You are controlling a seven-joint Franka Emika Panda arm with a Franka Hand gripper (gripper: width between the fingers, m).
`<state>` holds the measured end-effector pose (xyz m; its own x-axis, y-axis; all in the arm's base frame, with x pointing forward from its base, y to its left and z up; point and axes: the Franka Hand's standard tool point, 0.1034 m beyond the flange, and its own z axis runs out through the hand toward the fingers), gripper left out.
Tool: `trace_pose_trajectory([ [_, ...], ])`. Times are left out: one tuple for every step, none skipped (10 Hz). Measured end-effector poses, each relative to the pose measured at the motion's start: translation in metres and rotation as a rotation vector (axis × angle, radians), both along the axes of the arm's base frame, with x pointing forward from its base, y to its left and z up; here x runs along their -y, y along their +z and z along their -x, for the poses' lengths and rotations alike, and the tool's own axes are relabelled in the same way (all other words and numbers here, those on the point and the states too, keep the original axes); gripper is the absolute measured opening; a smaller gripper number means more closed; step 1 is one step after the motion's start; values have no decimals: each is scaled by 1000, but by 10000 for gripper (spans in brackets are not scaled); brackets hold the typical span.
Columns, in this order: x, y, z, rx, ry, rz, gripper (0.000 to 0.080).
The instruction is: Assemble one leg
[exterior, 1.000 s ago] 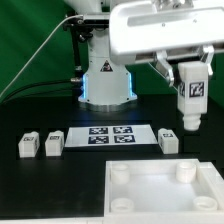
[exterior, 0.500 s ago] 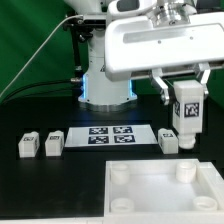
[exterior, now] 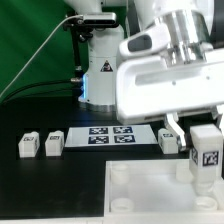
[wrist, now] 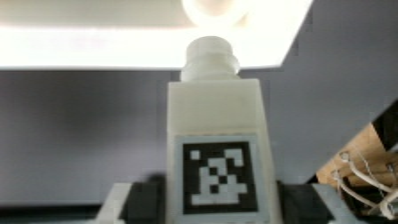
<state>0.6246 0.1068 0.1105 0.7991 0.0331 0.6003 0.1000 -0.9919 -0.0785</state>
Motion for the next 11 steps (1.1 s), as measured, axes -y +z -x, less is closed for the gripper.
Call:
trace_pose_trajectory([
  [-4, -5, 2, -9, -1, -3, 294],
  [-7, -10, 5, -17, 2, -3, 294],
  [-9, -16, 8, -28, 5, -3, 294],
  [-9, -19, 9, -31, 6, -2, 294],
  [-9, -19, 9, -27, 4, -3, 294],
  [-8, -19, 8, -24, 4, -2, 294],
  [-8, -20, 8, -22, 3, -1, 294],
  [-7, -23, 10, -32, 3, 1, 294],
  [-6, -28, 12, -45, 4, 3, 294],
  [-6, -31, 13, -51, 4, 3, 294],
  [-7, -32, 13, -41, -1, 1, 294],
])
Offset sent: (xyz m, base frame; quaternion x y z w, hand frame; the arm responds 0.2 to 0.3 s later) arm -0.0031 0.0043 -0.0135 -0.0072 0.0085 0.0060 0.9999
